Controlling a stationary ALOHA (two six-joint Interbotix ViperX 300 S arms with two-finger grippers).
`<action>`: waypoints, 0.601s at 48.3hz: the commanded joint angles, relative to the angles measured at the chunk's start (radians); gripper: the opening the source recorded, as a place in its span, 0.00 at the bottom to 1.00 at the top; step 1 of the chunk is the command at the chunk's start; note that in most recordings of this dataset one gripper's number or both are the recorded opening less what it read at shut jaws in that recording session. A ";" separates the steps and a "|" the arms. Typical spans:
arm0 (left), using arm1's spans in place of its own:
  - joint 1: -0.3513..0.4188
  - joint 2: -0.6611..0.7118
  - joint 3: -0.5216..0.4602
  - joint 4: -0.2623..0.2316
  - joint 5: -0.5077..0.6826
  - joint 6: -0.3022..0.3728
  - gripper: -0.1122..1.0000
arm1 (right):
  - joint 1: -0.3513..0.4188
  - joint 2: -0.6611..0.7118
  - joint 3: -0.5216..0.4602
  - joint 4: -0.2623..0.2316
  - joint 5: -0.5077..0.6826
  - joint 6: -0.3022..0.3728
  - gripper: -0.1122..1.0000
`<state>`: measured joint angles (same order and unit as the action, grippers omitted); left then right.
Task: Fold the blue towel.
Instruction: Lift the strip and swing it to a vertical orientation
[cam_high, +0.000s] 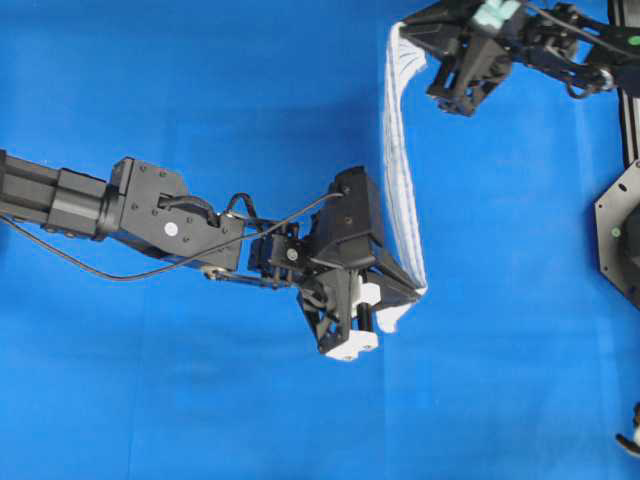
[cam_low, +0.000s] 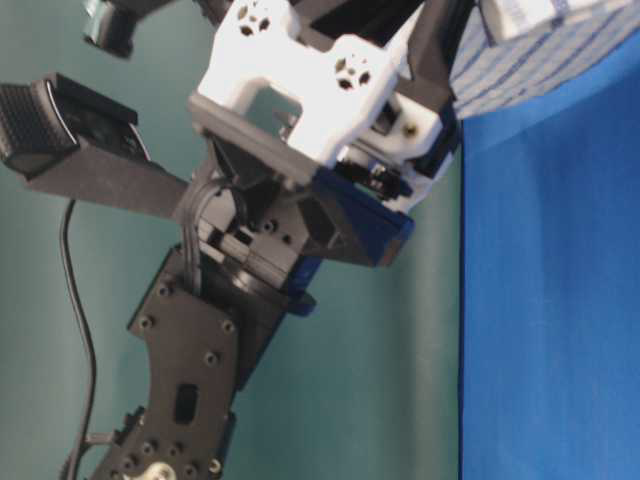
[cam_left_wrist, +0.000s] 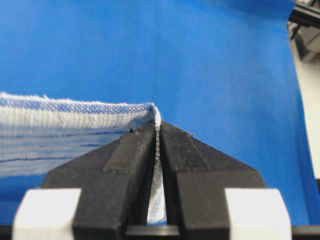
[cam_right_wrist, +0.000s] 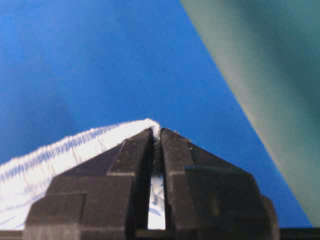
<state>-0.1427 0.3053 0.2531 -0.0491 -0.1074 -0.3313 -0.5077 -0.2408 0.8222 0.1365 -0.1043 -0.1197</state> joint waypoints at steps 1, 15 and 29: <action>-0.005 -0.034 0.014 -0.006 -0.032 -0.005 0.12 | -0.003 0.032 -0.054 -0.005 -0.003 -0.002 0.15; -0.031 -0.087 0.161 -0.021 -0.080 -0.106 0.12 | -0.003 0.204 -0.176 -0.005 -0.003 -0.003 0.15; -0.048 -0.140 0.282 -0.020 -0.137 -0.170 0.12 | 0.005 0.291 -0.256 -0.005 0.011 -0.005 0.15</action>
<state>-0.1595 0.2102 0.5292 -0.0706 -0.2240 -0.4939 -0.4970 0.0568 0.6044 0.1335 -0.0920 -0.1227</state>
